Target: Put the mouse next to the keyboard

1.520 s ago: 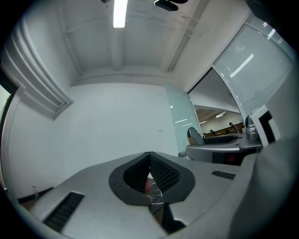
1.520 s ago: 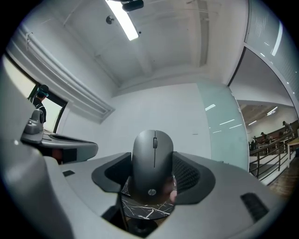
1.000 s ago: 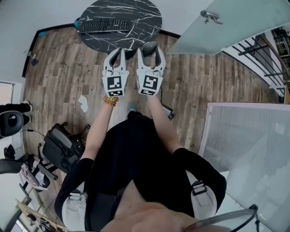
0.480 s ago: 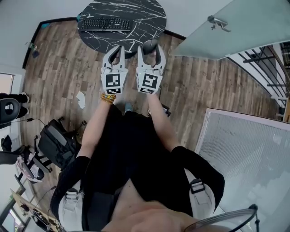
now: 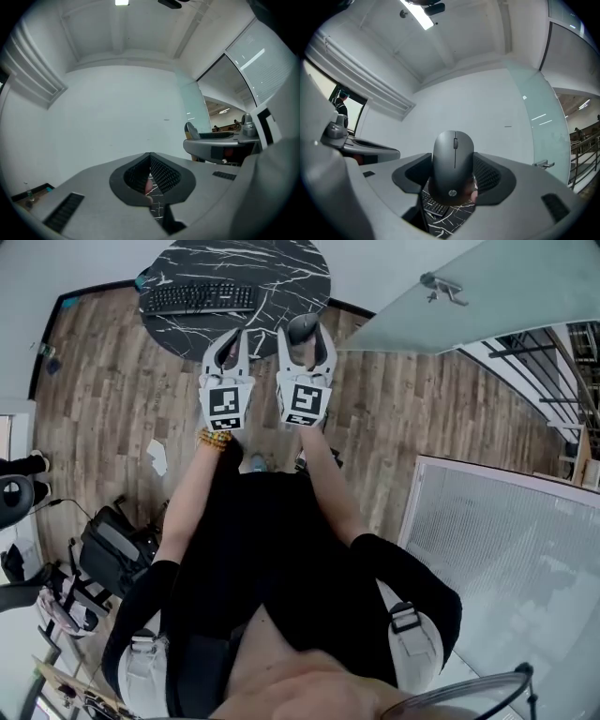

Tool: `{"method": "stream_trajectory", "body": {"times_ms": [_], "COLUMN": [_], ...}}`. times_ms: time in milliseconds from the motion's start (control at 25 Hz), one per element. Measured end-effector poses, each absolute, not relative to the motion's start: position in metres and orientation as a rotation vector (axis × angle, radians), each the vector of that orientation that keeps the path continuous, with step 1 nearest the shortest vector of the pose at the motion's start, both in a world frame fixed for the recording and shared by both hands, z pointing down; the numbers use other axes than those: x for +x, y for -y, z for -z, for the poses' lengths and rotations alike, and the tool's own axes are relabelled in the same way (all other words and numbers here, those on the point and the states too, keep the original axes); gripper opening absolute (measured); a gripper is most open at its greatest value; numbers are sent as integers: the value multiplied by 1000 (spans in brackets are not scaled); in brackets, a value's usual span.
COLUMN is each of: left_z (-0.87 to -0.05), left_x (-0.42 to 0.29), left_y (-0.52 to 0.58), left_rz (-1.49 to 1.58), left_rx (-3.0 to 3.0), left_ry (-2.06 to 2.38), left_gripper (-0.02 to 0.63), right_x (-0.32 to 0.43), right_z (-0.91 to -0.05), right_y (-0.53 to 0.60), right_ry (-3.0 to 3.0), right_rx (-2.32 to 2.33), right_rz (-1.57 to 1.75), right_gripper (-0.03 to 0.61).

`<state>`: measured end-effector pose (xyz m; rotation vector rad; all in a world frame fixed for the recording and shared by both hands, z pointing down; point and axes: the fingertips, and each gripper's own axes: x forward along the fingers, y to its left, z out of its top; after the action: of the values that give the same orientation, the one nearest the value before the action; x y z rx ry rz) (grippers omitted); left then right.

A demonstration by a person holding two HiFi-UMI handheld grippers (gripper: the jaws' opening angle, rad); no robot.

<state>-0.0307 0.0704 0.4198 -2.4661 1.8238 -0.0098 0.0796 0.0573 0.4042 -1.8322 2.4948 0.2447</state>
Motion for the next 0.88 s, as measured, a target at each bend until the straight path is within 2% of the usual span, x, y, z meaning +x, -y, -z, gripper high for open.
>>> {"method": "stream_trajectory", "body": {"times_ms": [880], "left_z": [-394], "left_x": [-109], "left_y": [82], "left_rz": [-53], "left_rx": [-2553], "left_ry": [-1633], "left_gripper": [9], "right_x": [20], "right_z": [-370], "right_y": [75], "right_ry": [-2368], "right_rx": [-2036], "right_rz": [-354], "right_gripper": [278]}}
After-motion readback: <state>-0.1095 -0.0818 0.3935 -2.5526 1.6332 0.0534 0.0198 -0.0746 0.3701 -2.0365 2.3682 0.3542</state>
